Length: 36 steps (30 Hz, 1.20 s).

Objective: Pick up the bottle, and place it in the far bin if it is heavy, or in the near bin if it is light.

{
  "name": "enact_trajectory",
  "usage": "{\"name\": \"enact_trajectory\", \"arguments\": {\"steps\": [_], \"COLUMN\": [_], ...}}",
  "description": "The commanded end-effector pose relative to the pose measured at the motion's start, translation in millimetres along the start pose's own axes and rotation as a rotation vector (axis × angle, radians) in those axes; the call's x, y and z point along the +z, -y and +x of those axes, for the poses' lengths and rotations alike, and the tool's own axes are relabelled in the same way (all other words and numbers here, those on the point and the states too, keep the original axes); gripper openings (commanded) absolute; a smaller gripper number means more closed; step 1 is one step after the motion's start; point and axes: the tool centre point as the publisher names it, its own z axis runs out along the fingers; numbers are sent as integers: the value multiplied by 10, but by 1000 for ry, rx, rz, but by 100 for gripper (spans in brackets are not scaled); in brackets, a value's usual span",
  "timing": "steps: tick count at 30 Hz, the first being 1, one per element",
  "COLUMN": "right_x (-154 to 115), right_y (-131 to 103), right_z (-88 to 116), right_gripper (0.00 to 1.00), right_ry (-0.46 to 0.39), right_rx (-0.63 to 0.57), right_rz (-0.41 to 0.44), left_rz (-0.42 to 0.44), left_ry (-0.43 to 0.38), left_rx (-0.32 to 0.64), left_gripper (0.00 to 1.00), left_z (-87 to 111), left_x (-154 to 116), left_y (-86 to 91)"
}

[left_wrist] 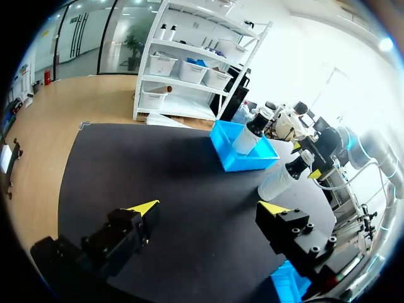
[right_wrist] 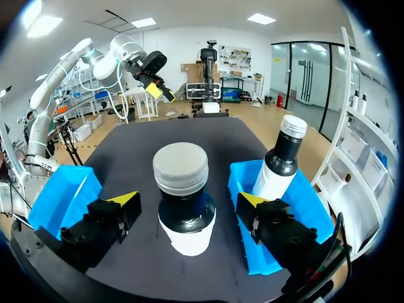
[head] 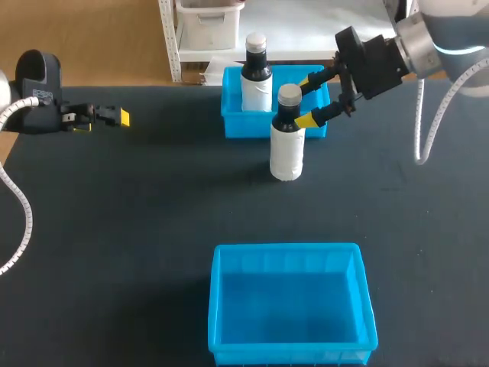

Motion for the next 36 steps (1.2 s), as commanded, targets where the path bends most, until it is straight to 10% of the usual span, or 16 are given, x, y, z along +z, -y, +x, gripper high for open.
{"name": "enact_trajectory", "arguments": {"steps": [1,24,29,36], "right_x": [48,215,248,267], "right_y": [24,-85,-99,-111], "right_z": [-33,-105,-101,-88], "right_gripper": [100,100,64,45], "right_ry": [5,7,0,-6], "right_rx": [5,-8,-12,-8], "right_rz": [-11,-60,-67,-70], "left_rz": [0,0,0,0], "left_ry": [0,0,0,0], "left_rx": [0,0,0,0], "left_gripper": [100,100,100,100], "left_z": [0,0,0,0], "left_x": [0,0,0,0], "left_y": [0,0,0,0]}}
